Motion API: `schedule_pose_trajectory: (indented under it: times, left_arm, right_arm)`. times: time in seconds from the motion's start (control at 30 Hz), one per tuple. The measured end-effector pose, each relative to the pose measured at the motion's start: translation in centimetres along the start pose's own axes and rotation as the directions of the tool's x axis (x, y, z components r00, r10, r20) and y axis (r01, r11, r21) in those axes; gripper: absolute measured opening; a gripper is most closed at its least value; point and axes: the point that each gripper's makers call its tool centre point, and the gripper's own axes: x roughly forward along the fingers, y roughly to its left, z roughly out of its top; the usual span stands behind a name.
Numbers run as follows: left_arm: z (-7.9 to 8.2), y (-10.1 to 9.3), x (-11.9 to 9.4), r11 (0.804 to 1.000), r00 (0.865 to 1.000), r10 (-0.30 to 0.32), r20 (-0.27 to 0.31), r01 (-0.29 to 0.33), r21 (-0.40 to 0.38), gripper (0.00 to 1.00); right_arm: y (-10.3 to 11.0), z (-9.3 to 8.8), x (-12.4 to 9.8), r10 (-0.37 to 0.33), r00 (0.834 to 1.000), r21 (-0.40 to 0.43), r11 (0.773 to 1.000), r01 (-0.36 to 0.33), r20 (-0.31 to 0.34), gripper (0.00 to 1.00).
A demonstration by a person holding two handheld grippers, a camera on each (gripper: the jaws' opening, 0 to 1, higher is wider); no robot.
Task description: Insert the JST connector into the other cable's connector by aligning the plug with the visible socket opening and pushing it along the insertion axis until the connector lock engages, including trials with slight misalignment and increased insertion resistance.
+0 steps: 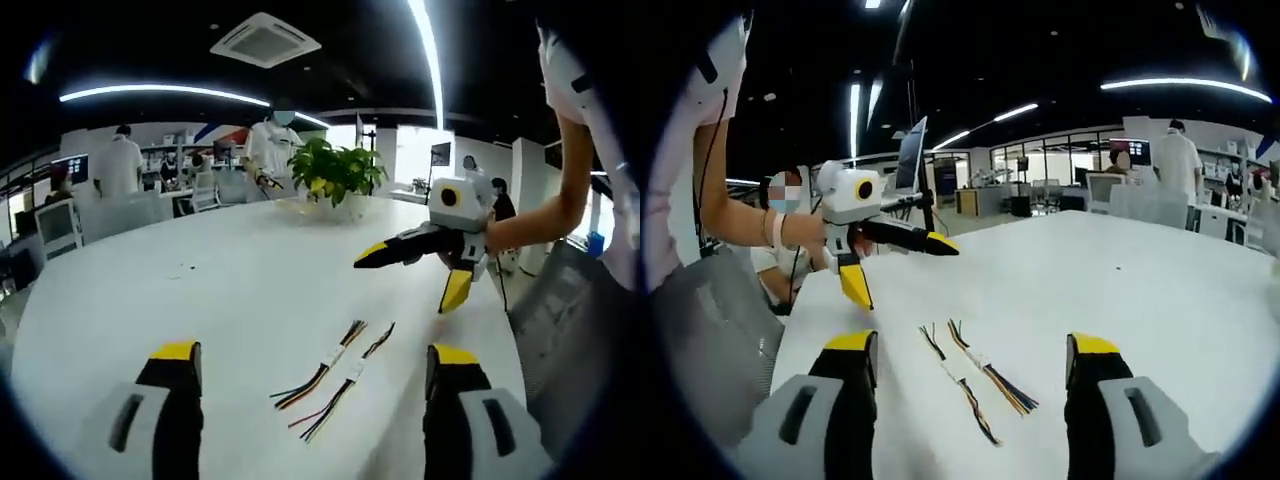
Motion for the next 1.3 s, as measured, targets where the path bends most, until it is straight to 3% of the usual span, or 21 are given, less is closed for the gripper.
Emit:
schedule_pose_trajectory:
  times: [0.23,0.37,0.53,0.67,0.73,0.83,1.03,1.3]
  left_arm:
    - [1.8,-0.9,-2.4,0.999,0.999,0.033,-0.012,-0.033,-0.012,0.98]
    - [2.7,-1.2,-3.6,0.998,0.998,0.062,-0.010,-0.062,0.000,0.99]
    - [1.3,-1.7,-4.7,0.993,0.987,0.114,-0.112,-0.111,0.033,0.99]
    - [2.1,-3.1,-5.3,0.995,0.992,0.104,-0.068,-0.103,0.015,0.99]
    - [2.4,-3.8,-5.5,0.993,0.995,0.097,-0.032,-0.099,-0.063,0.99]
    - [2.5,-3.9,-6.0,0.987,0.991,0.131,-0.017,-0.132,-0.088,0.99]
    - [2.4,-4.1,-7.8,0.978,0.980,0.195,-0.038,-0.197,-0.070,0.99]
    - [2.4,-4.7,-10.3,0.961,0.966,0.254,-0.038,-0.257,-0.102,0.99]
  right_arm:
    - [-0.3,0.9,-2.2,-0.071,0.997,-0.025,0.997,0.070,-0.028,0.83]
    - [0.1,1.5,-3.9,-0.102,0.994,0.003,0.995,0.103,-0.026,0.85]
    - [0.6,2.6,-6.0,-0.148,0.989,0.012,0.989,0.148,-0.015,0.85]
    - [1.0,3.2,-7.4,-0.187,0.982,0.035,0.982,0.188,-0.010,0.92]
    - [1.3,3.2,-7.9,-0.201,0.979,0.051,0.978,0.202,-0.019,0.96]
    - [1.6,3.4,-8.8,-0.224,0.974,0.069,0.972,0.225,-0.022,0.96]
    - [2.6,3.1,-10.0,-0.240,0.970,0.096,0.966,0.242,-0.035,0.95]
    - [3.1,1.9,-11.8,-0.283,0.958,0.140,0.948,0.287,-0.051,0.97]
